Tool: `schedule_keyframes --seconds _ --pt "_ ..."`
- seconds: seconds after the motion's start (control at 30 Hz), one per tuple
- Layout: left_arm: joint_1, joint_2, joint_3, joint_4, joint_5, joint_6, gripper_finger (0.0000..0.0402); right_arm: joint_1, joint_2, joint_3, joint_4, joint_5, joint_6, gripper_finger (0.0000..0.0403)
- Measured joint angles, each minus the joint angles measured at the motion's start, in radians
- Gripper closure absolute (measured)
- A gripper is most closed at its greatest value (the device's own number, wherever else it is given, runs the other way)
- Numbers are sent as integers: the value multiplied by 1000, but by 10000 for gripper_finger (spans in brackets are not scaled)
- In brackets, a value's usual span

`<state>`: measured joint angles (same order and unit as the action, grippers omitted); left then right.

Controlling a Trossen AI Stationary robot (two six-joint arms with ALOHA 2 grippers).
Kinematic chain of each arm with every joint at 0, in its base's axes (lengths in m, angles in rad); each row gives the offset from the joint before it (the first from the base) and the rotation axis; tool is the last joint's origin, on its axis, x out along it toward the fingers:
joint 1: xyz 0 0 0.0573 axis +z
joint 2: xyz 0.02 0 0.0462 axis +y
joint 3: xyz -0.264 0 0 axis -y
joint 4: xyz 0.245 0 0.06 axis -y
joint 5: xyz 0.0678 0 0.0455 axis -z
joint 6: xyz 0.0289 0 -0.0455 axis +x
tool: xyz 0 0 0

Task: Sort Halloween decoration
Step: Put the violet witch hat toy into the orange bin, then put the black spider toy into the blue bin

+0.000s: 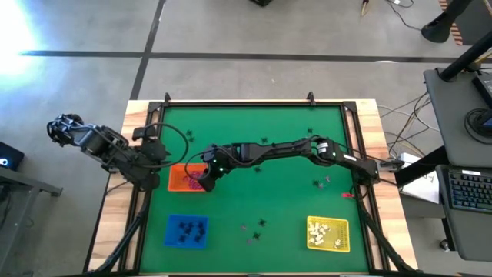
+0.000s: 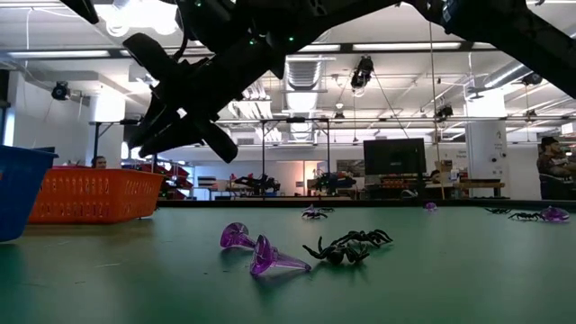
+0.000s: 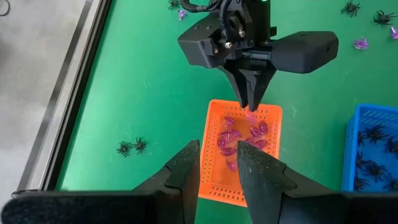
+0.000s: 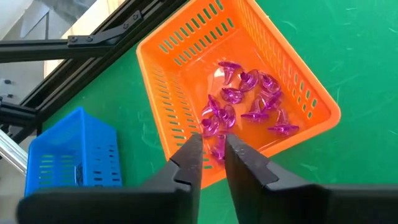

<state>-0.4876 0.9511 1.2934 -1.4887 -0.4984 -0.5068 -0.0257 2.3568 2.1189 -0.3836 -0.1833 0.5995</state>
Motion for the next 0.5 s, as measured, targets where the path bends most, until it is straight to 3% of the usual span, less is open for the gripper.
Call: schedule_keyframes --seconds 0.27,0.5 --pt "0 27 0 0 0 7 312 -5 -27 0 -40 0 1 304" --pt "0 74 0 15 -38 25 312 8 -171 0 -351 5 21 318"
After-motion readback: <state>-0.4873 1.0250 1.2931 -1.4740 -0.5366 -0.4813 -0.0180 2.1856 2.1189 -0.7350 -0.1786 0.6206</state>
